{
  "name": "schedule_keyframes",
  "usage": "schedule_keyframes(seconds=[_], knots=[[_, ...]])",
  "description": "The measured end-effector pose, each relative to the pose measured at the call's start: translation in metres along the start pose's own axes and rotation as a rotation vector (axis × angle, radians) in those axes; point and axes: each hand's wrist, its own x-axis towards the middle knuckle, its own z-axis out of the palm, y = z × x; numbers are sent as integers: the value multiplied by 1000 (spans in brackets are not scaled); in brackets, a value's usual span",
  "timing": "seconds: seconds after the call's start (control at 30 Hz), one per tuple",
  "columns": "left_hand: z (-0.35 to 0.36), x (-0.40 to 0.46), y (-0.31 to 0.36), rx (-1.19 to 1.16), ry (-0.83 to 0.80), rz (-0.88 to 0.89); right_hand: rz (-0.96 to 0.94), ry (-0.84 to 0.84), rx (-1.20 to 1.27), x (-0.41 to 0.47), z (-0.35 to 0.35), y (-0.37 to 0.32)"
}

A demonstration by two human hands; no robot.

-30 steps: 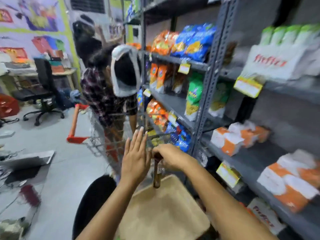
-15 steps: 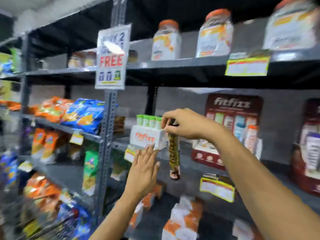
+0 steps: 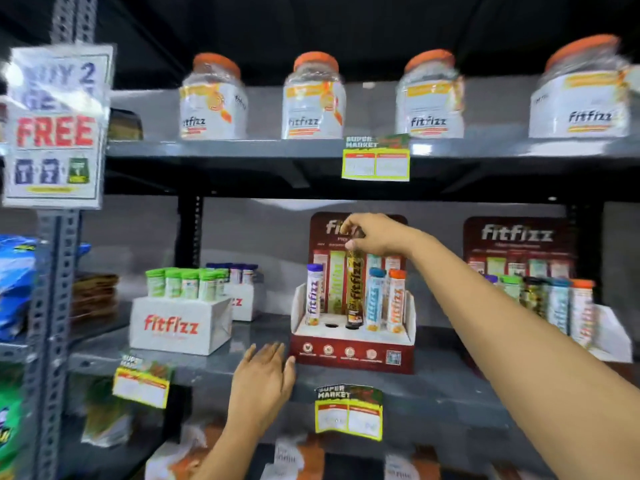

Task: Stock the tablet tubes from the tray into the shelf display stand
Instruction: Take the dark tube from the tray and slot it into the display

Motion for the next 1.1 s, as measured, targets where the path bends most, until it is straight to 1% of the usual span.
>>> schedule_keyframes(seconds=[0.1, 0.2, 0.33, 0.43, 0.6, 0.8, 0.93, 1.1], knots=[[-1, 3, 3, 5, 54, 6, 42, 40, 6, 10, 20, 17], [1, 3, 3, 12, 61, 3, 68, 57, 73, 17, 39, 29], [6, 4, 1, 30, 85, 12, 95, 88, 115, 21, 55, 37], [5, 4, 2, 32, 101, 11, 83, 79, 103, 27, 58, 35], [3, 3, 3, 27, 72, -8, 48, 18, 41, 29, 49, 29], [-2, 2, 4, 31, 34, -6, 57, -36, 21, 27, 41, 30], [-5, 2, 6, 34, 4, -12, 61, -98, 1, 25, 51, 31], [-5, 1, 6, 42, -26, -28, 85, -69, 53, 26, 66, 34]])
